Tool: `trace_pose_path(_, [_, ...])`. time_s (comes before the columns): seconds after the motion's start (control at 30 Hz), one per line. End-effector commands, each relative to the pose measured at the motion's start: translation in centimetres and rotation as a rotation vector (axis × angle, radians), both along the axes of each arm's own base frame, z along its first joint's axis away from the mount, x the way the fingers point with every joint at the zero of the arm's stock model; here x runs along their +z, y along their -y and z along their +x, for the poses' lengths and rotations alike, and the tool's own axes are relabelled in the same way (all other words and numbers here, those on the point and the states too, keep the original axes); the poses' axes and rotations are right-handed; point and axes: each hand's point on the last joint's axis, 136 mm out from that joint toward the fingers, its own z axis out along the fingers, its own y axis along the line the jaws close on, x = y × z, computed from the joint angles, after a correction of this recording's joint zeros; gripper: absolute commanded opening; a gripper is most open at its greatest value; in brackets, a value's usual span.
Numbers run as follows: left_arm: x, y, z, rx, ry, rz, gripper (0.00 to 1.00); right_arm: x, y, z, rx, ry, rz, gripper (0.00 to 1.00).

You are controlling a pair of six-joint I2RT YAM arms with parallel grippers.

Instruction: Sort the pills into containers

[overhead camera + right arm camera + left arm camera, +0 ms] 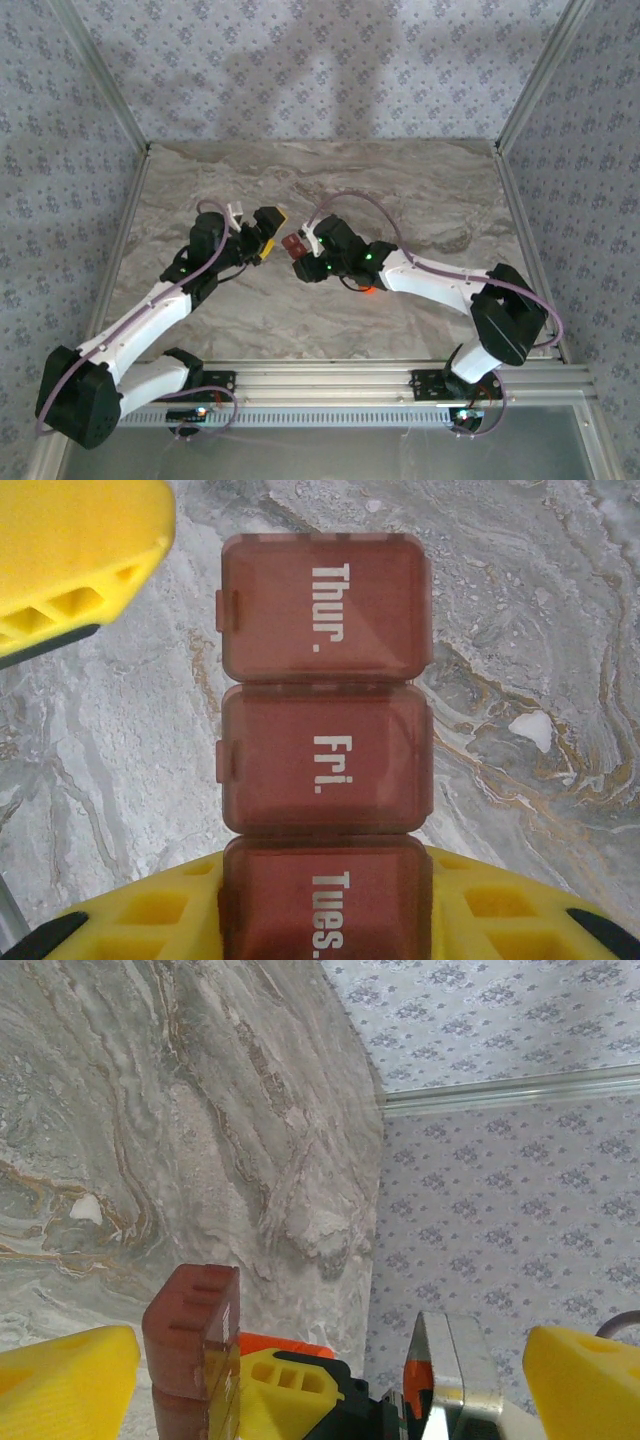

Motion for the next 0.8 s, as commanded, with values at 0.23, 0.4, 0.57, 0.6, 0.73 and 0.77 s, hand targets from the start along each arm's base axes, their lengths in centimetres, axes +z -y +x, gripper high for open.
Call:
trace_pose_path(0.23, [1.2, 0.9, 0.4, -0.011, 0.032, -0.025, 0.98, 1.4, -1.5, 0.1, 0.011, 0.009, 0.054, 0.42])
trace_pose_path(0.4, [1.2, 1.2, 0.3, -0.019, 0.034, -0.028, 0.98, 1.2, -1.7, 0.0, 0.015, 0.006, 0.054, 0.42])
trace_pose_path(0.57, [1.2, 1.3, 0.0, -0.024, 0.033, -0.029, 0.98, 0.9, -1.8, -0.1, 0.014, 0.001, 0.054, 0.42])
trace_pose_path(0.6, [1.1, 1.4, 0.0, -0.024, 0.03, -0.028, 0.98, 0.9, -1.8, -0.1, 0.014, 0.002, 0.055, 0.42])
trace_pose_path(0.73, [0.8, 1.5, -0.2, -0.022, 0.023, -0.027, 0.98, 0.8, -1.8, -0.2, 0.014, -0.001, 0.056, 0.42])
trace_pose_path(0.77, [0.6, 1.5, -0.2, -0.021, 0.02, -0.026, 0.98, 0.9, -1.9, -0.2, 0.014, 0.0, 0.059, 0.42])
